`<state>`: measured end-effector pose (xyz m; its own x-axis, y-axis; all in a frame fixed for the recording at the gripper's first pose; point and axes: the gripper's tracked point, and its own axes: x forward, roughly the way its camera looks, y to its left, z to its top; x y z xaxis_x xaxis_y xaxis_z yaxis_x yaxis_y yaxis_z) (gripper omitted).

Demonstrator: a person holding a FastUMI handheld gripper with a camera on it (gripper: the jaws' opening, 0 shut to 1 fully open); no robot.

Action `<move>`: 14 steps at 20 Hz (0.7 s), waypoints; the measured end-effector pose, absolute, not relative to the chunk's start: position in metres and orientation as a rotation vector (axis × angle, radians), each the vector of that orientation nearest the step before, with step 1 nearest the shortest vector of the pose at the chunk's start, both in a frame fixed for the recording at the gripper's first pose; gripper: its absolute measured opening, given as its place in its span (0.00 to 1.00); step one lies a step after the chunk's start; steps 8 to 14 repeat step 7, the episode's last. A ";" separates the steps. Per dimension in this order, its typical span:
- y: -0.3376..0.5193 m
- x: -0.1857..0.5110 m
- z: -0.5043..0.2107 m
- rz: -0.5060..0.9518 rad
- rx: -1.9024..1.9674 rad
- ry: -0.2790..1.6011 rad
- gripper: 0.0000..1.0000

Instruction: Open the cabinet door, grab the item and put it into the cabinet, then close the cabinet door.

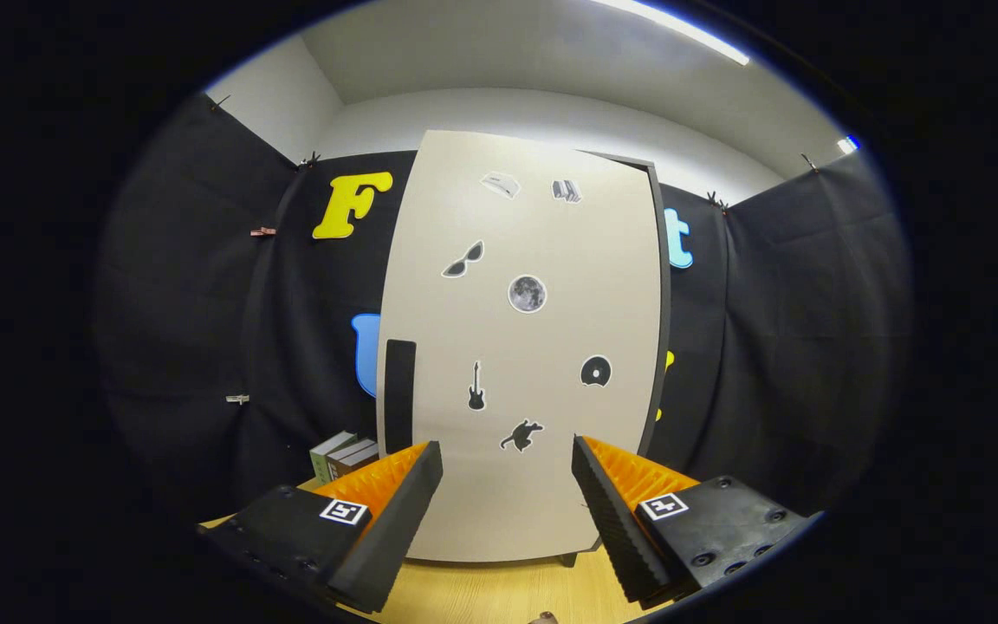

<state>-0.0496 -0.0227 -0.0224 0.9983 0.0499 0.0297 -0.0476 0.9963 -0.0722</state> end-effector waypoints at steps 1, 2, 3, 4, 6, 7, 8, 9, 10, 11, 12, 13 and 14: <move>-0.021 -0.049 -0.024 0.054 -0.069 -0.028 0.98; -0.020 -0.048 -0.025 0.057 -0.066 -0.026 0.97; -0.019 -0.047 -0.026 0.060 -0.066 -0.022 0.98; -0.019 -0.046 -0.027 0.060 -0.069 -0.020 0.98; -0.019 -0.045 -0.028 0.057 -0.076 -0.019 0.98; -0.019 -0.045 -0.028 0.056 -0.076 -0.019 0.98; -0.019 -0.045 -0.028 0.056 -0.076 -0.019 0.98; -0.019 -0.045 -0.028 0.056 -0.076 -0.019 0.98; -0.019 -0.045 -0.028 0.056 -0.076 -0.019 0.98; -0.019 -0.045 -0.028 0.056 -0.076 -0.019 0.98; -0.019 -0.045 -0.028 0.056 -0.076 -0.019 0.98; -0.019 -0.045 -0.028 0.056 -0.076 -0.019 0.98; -0.019 -0.045 -0.028 0.056 -0.076 -0.019 0.98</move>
